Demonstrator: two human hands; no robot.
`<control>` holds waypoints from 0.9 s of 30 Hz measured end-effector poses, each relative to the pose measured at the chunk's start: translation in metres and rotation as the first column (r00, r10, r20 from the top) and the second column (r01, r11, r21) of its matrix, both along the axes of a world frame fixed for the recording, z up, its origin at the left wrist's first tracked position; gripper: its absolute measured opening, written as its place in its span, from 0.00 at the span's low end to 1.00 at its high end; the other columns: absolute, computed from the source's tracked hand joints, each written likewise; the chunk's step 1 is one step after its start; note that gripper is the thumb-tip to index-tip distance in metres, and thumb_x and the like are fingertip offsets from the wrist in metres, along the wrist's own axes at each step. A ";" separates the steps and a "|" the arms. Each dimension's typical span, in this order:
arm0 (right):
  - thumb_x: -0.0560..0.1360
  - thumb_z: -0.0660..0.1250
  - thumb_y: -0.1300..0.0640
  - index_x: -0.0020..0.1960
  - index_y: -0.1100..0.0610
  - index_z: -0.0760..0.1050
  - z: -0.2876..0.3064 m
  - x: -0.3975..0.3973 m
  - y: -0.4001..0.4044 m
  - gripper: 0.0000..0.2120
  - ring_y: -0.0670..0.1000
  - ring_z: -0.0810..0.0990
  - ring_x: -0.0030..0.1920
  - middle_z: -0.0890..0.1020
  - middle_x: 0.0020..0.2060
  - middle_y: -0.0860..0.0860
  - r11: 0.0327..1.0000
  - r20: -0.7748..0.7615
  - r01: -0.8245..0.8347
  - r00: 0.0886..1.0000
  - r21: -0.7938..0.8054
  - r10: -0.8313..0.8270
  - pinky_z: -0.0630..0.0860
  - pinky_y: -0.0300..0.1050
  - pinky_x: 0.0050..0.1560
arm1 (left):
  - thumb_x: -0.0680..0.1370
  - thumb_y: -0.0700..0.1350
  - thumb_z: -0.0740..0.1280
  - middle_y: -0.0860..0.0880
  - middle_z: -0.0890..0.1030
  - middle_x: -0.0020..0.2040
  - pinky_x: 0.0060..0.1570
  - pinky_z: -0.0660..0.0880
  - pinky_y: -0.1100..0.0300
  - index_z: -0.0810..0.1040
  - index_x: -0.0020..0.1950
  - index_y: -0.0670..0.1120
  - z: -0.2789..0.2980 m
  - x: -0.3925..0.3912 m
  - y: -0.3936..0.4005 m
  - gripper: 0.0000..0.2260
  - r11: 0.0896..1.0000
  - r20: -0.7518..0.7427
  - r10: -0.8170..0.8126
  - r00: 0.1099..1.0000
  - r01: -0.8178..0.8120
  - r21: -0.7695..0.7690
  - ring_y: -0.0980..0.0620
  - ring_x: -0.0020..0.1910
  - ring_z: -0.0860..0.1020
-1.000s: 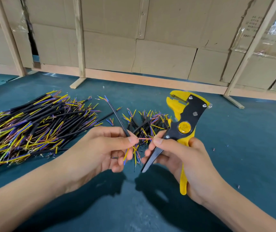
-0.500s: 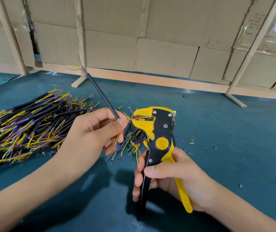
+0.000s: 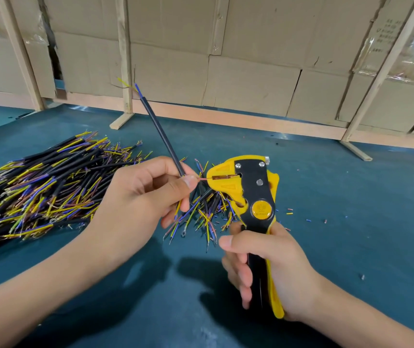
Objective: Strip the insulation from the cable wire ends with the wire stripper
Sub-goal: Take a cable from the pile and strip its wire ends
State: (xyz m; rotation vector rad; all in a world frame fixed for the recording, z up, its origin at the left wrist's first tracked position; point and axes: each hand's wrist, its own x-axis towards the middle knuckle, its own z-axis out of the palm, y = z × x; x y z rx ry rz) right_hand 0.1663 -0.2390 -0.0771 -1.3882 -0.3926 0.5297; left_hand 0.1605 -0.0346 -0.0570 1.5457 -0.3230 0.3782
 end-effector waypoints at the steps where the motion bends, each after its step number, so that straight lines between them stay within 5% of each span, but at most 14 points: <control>1: 0.62 0.74 0.51 0.28 0.56 0.69 -0.001 -0.001 0.001 0.15 0.53 0.68 0.19 0.69 0.20 0.55 1.000 0.000 0.025 1.000 0.000 -0.025 0.69 0.40 0.24 | 0.74 0.44 0.70 0.44 0.76 0.30 0.26 0.67 0.61 0.82 0.42 0.44 0.000 0.000 -0.001 0.05 1.000 -0.007 0.004 1.000 -0.004 -0.019 0.47 0.26 0.67; 11: 0.63 0.73 0.52 0.25 0.61 0.71 -0.004 -0.013 0.007 0.17 0.56 0.70 0.21 0.71 0.22 0.58 0.974 0.075 0.219 0.974 -0.054 -0.215 0.72 0.47 0.25 | 0.75 0.33 0.68 0.42 0.74 0.28 0.22 0.57 0.64 0.80 0.42 0.33 0.006 0.007 -0.025 0.04 0.939 -0.246 0.051 0.968 -0.130 -0.318 0.52 0.25 0.63; 16: 0.63 0.73 0.52 0.25 0.61 0.73 -0.003 -0.012 0.007 0.16 0.58 0.73 0.23 0.73 0.22 0.60 0.972 0.017 0.226 0.974 -0.064 -0.225 0.72 0.46 0.26 | 0.77 0.29 0.58 0.50 0.70 0.32 0.24 0.56 0.66 0.74 0.42 0.44 0.014 0.020 0.002 0.12 0.862 -0.407 0.087 0.909 -0.274 -0.426 0.56 0.26 0.62; 19: 0.63 0.73 0.56 0.26 0.59 0.73 -0.004 -0.007 0.006 0.13 0.57 0.73 0.24 0.72 0.25 0.59 0.946 -0.076 0.320 0.946 0.048 -0.316 0.75 0.51 0.29 | 0.82 0.36 0.56 0.54 0.69 0.35 0.23 0.57 0.68 0.69 0.41 0.50 0.031 0.027 0.063 0.12 0.775 -0.350 0.321 0.880 -0.457 -0.436 0.59 0.28 0.65; 23: 0.66 0.72 0.57 0.29 0.59 0.76 -0.003 -0.010 0.020 0.10 0.59 0.75 0.26 0.74 0.26 0.60 0.947 -0.057 0.311 0.950 0.076 -0.307 0.78 0.54 0.33 | 0.79 0.41 0.67 0.48 0.76 0.32 0.21 0.58 0.68 0.74 0.41 0.43 0.034 0.015 0.036 0.08 0.953 -0.105 0.178 0.978 -0.198 -0.229 0.54 0.28 0.67; 27: 0.68 0.73 0.59 0.36 0.61 0.80 -0.002 -0.008 0.015 0.06 0.63 0.80 0.32 0.78 0.32 0.62 0.959 -0.051 0.240 0.971 0.153 -0.235 0.81 0.55 0.38 | 0.72 0.45 0.72 0.44 0.80 0.42 0.24 0.60 0.64 0.83 0.42 0.43 0.017 0.008 -0.002 0.05 0.990 -0.154 -0.003 0.988 -0.018 -0.137 0.51 0.36 0.73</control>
